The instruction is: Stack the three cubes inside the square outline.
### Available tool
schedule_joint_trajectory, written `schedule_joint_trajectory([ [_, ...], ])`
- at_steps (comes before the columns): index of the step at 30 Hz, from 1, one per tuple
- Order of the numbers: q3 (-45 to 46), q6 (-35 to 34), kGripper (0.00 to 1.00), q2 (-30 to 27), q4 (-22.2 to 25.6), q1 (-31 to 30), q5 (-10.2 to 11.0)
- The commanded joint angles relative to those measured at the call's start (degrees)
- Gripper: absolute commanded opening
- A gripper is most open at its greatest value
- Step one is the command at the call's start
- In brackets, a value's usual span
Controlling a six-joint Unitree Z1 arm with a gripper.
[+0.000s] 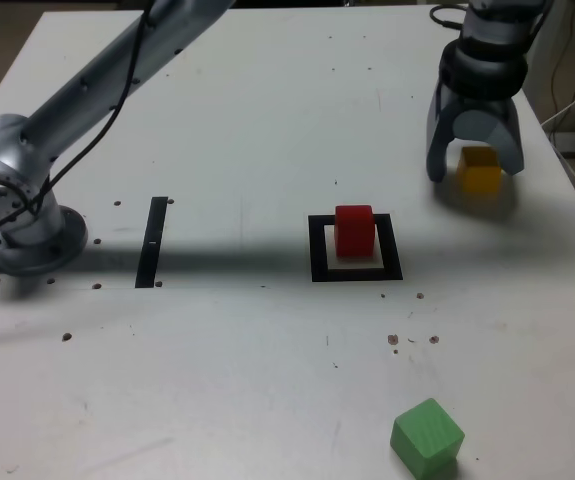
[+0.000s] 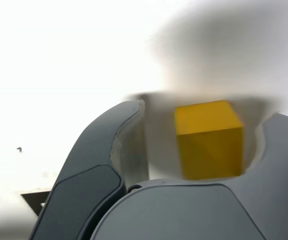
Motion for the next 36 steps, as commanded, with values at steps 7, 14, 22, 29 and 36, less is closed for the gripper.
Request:
schedule_joint_trajectory([
  [7,-0.49,0.36,0.37,0.74,-2.18,-0.44,-0.57],
  [14,-0.45,0.36,0.23,0.91,-2.94,-0.52,-0.59],
  [22,-0.49,0.36,0.16,0.13,-2.67,-0.93,-0.42],
  [29,2.61,0.37,0.15,-4.03,-1.97,-1.06,-0.32],
  [36,10.43,0.53,0.15,-12.57,-1.5,-2.12,-2.59],
])
